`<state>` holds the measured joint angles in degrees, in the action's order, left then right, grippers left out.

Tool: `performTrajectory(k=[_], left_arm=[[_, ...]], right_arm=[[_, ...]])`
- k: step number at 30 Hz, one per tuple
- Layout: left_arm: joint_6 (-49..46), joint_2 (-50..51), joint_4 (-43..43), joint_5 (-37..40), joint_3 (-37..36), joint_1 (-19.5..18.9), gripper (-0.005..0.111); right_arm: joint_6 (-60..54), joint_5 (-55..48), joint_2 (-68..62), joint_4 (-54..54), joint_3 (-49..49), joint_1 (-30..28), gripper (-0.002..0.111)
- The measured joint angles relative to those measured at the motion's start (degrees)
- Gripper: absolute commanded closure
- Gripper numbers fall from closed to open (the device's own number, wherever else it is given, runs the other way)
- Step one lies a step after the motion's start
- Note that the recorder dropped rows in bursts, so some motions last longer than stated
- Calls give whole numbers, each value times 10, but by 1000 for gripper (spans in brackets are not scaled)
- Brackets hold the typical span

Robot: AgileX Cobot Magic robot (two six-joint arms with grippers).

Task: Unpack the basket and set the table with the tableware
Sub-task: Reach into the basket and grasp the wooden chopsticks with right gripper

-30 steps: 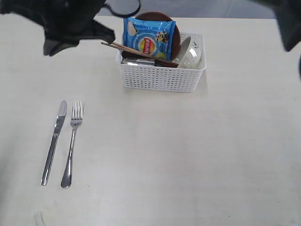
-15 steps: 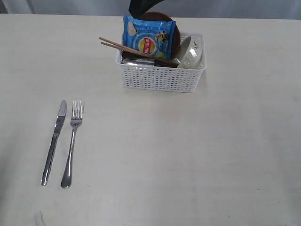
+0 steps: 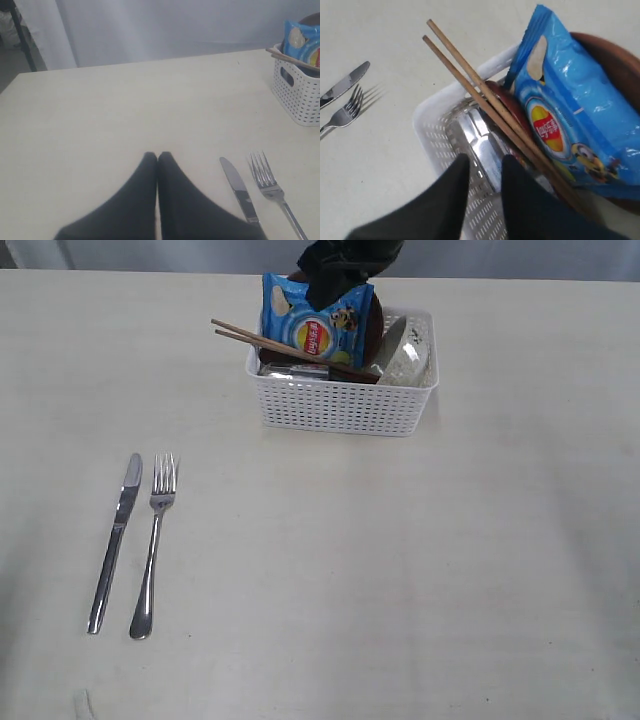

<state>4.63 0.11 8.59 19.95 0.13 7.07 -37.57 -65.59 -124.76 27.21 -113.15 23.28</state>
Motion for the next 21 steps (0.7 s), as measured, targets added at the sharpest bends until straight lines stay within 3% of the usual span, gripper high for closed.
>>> performTrajectory(k=[3,21], left_arm=[[0,0,0,0,0,0,107],[0,0,0,0,0,0,107]], right_arm=[[-6,7,-24,7,0,0,52],[-138,87,-106,75,0,5,52]])
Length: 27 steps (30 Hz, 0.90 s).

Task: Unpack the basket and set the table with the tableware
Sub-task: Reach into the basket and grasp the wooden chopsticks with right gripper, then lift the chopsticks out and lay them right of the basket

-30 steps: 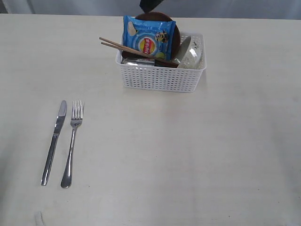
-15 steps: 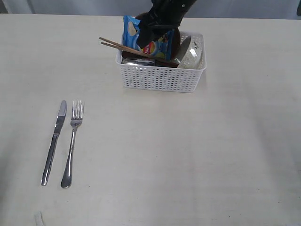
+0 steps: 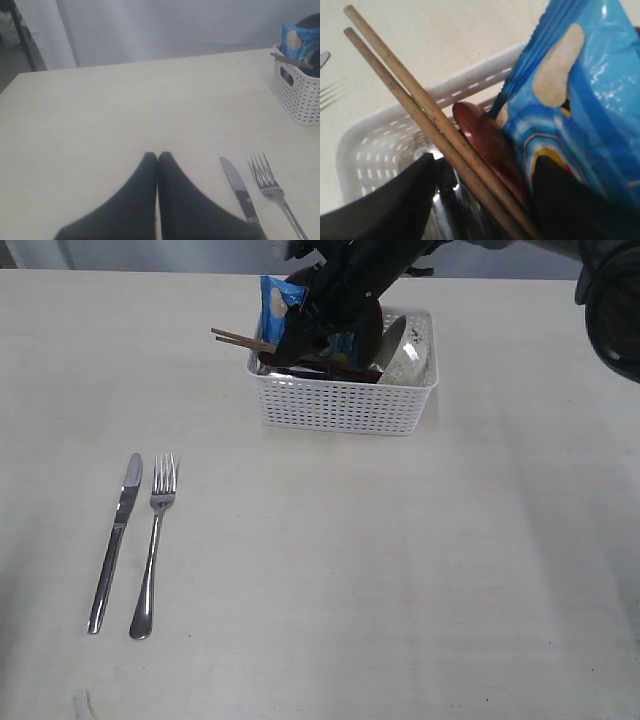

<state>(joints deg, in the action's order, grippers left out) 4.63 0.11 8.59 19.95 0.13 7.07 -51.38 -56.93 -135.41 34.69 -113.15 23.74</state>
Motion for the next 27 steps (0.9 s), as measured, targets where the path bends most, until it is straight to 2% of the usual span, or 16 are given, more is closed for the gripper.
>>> performTrajectory(k=[3,6,13,27], left_arm=[[0,0,0,0,0,0,107],[0,0,0,0,0,0,107],[0,0,0,0,0,0,107],[0,0,0,0,0,0,107]], right_arm=[[-12,5,-12,21,-2,1,57],[-13,18,-18,37,-3,6,77],[-24,68,-25,39,-6,16,108],[-30,70,-15,31,-5,16,109]])
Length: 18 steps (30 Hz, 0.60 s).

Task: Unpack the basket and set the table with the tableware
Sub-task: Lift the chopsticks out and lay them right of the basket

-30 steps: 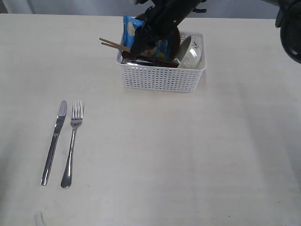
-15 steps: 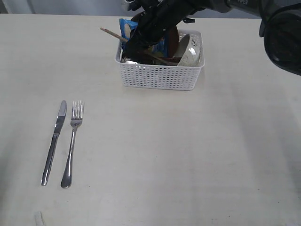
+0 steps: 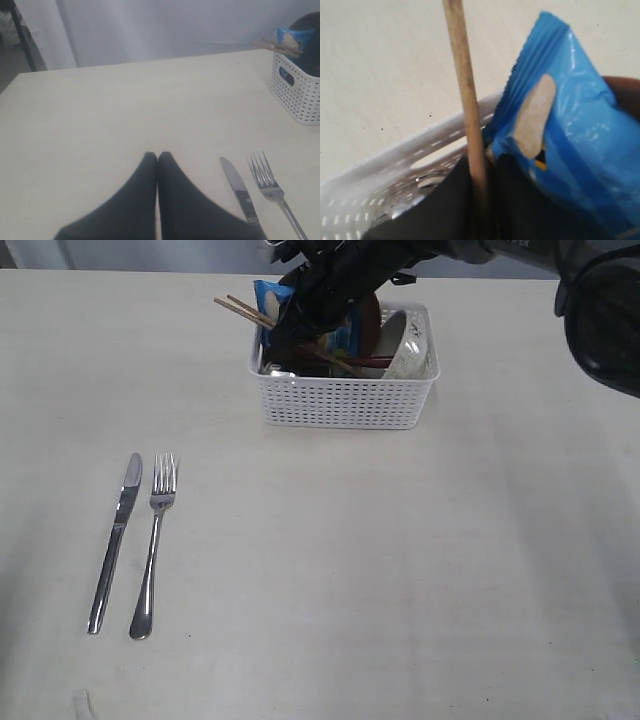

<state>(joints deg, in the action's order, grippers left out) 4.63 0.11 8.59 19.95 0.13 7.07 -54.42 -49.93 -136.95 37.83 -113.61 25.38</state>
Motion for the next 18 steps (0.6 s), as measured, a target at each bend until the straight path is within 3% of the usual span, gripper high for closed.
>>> performTrajectory(k=[18], left_arm=[[0,0,0,0,0,0,107]], right_arm=[[6,-14,91,29,3,-1,109]])
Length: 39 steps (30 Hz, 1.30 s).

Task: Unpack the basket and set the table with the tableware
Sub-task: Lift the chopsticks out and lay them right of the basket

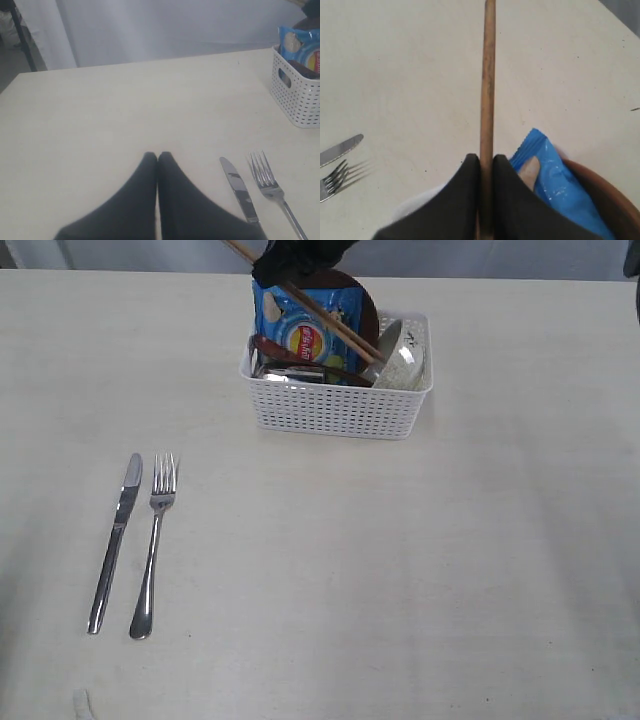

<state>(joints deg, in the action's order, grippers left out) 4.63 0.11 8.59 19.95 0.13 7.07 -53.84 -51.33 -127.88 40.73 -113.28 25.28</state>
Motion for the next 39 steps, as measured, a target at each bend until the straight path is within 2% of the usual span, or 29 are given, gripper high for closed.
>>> performTrajectory(k=[6,12,17,23,27,30,35,39], left_arm=[[0,0,0,0,0,0,107],[0,0,0,0,0,0,107],[0,0,0,0,0,0,107],[0,0,0,0,0,0,107],[0,0,0,0,0,0,107],[0,0,0,0,0,0,107],[0,0,0,0,0,0,107],[0,0,0,0,0,0,107]], right_arm=[[14,-9,31,21,1,0,109],[91,-27,85,22,1,-23,109],[210,-63,118,3,1,-97,109],[392,-105,123,-145,20,-190,109],[445,-106,123,-195,89,-245,109],[464,-47,124,-202,231,-283,109],[464,128,124,-207,430,-288,109],[452,192,124,-204,465,-288,108]])
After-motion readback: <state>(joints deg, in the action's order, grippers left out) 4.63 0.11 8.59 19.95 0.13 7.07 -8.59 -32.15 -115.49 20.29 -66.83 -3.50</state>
